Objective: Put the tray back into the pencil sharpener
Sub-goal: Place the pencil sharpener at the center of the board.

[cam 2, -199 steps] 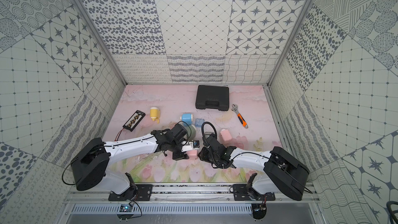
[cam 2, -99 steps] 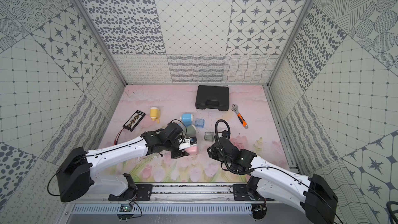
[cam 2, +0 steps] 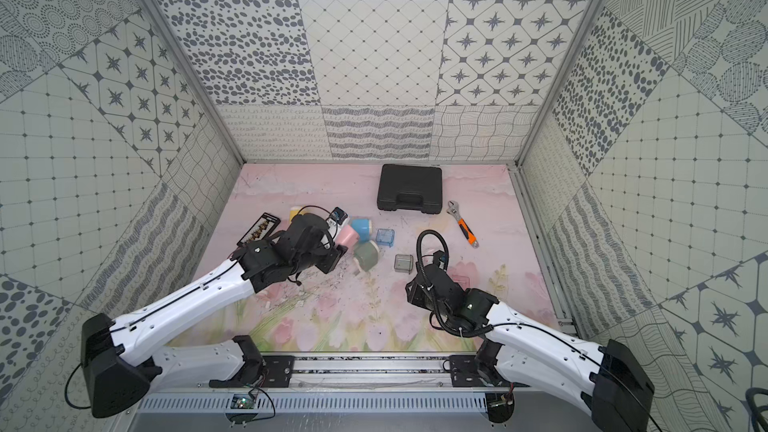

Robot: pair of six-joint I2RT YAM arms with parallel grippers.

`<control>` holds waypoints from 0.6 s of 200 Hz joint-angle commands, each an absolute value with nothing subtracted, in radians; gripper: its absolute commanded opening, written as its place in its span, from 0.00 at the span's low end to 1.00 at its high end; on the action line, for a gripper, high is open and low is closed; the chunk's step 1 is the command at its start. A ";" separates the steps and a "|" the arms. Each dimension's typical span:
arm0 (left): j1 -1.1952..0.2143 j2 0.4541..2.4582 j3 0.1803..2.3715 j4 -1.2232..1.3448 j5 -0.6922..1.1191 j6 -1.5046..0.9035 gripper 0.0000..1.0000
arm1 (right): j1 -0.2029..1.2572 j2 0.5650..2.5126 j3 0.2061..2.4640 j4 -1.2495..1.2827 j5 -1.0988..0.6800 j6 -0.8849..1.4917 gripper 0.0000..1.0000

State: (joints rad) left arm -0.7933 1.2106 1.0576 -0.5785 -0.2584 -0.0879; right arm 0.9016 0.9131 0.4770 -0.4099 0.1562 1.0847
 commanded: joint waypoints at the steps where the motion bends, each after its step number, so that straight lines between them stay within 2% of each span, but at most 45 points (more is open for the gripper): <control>1: -0.719 1.333 1.193 -0.821 -0.541 -0.450 0.00 | 0.900 0.936 0.508 -0.322 0.132 1.075 0.45; 29: -0.643 1.368 1.179 -0.703 -0.470 -0.469 0.00 | 0.900 0.957 0.505 -0.276 0.112 1.081 0.45; 69: -0.494 1.507 1.263 -0.693 -0.388 -0.566 0.00 | 0.900 0.945 0.491 -0.268 0.126 1.084 0.45; 120: -0.432 1.678 1.289 -0.603 -0.328 -0.583 0.00 | 0.900 0.954 0.472 -0.231 0.129 1.091 0.45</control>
